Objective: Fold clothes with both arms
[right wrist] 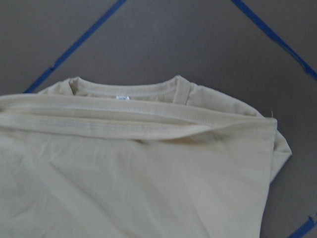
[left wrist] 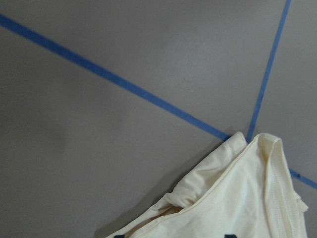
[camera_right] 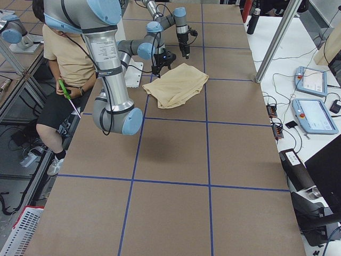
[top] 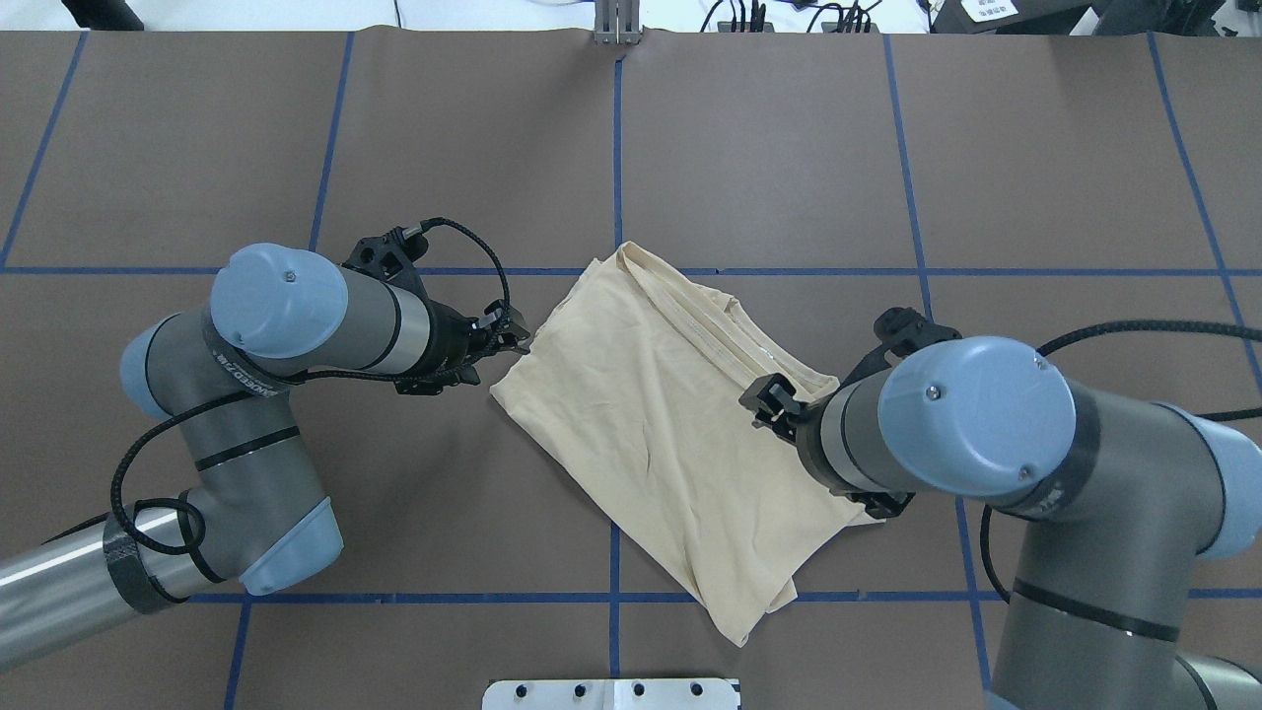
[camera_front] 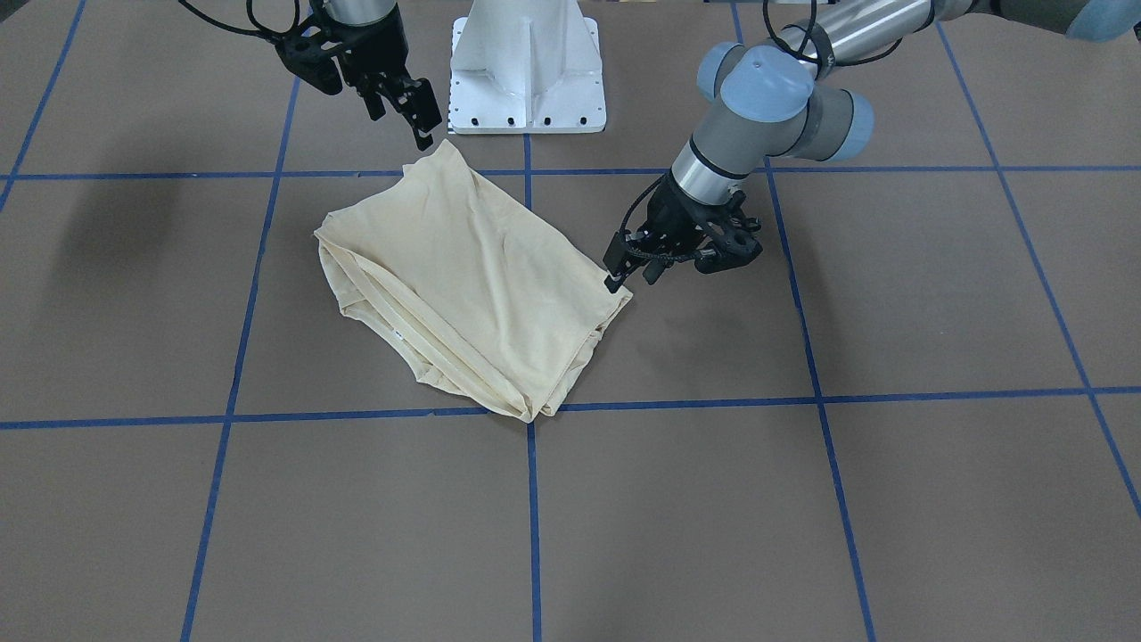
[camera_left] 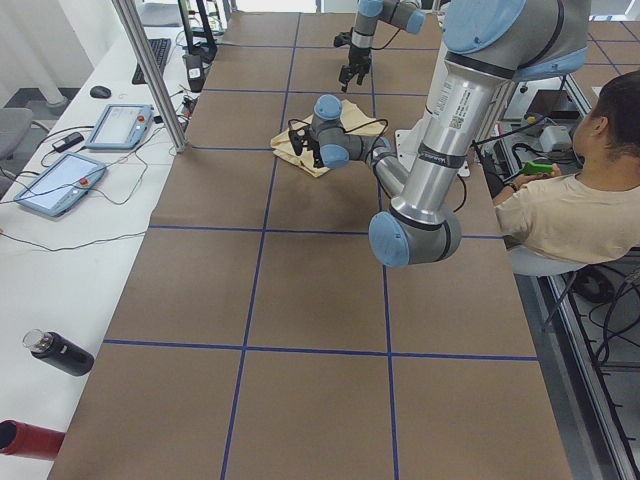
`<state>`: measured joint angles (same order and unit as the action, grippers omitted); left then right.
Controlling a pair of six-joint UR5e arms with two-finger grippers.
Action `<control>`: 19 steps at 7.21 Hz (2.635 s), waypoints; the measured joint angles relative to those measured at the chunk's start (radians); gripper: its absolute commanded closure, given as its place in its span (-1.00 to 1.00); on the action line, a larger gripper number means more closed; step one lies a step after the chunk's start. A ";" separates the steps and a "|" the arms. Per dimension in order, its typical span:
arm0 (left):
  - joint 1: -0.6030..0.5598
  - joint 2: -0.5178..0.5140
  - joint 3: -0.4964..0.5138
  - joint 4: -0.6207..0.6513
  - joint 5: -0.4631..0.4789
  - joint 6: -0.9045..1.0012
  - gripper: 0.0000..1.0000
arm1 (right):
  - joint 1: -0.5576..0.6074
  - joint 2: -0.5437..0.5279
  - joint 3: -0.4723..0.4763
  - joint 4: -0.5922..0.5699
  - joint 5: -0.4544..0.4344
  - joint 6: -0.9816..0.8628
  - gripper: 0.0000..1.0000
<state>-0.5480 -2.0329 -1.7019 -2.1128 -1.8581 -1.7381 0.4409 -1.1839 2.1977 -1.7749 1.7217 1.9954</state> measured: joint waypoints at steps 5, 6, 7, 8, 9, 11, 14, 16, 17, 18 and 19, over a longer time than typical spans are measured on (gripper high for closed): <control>0.049 -0.004 0.032 0.003 0.011 0.005 -0.32 | 0.120 0.012 -0.119 0.075 0.062 -0.132 -1.00; 0.050 -0.010 0.050 0.002 0.023 0.010 -0.25 | 0.120 0.011 -0.131 0.084 0.062 -0.134 -1.00; 0.051 -0.019 0.071 0.000 0.038 0.013 -0.21 | 0.121 0.012 -0.137 0.087 0.062 -0.134 -1.00; 0.051 -0.026 0.087 -0.002 0.050 0.015 -0.14 | 0.121 0.011 -0.140 0.088 0.062 -0.135 -1.00; 0.051 -0.028 0.100 -0.003 0.059 0.016 0.14 | 0.121 0.011 -0.143 0.088 0.062 -0.135 -1.00; 0.050 -0.030 0.113 -0.003 0.068 0.017 1.00 | 0.121 0.011 -0.156 0.089 0.062 -0.136 -1.00; 0.033 -0.032 0.122 -0.001 0.104 0.081 1.00 | 0.119 0.012 -0.163 0.089 0.062 -0.135 -1.00; -0.014 -0.045 0.140 -0.007 0.117 0.138 1.00 | 0.119 0.012 -0.168 0.089 0.062 -0.133 -1.00; -0.050 -0.073 0.177 -0.010 0.118 0.174 1.00 | 0.119 0.012 -0.171 0.089 0.062 -0.133 -1.00; -0.088 -0.122 0.242 -0.019 0.118 0.199 1.00 | 0.119 0.012 -0.173 0.089 0.062 -0.133 -1.00; -0.125 -0.181 0.322 -0.047 0.119 0.215 1.00 | 0.119 0.012 -0.174 0.089 0.062 -0.133 -1.00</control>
<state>-0.6732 -2.2134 -1.3802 -2.1602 -1.7392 -1.5235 0.5599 -1.1720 2.0239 -1.6858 1.7840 1.8622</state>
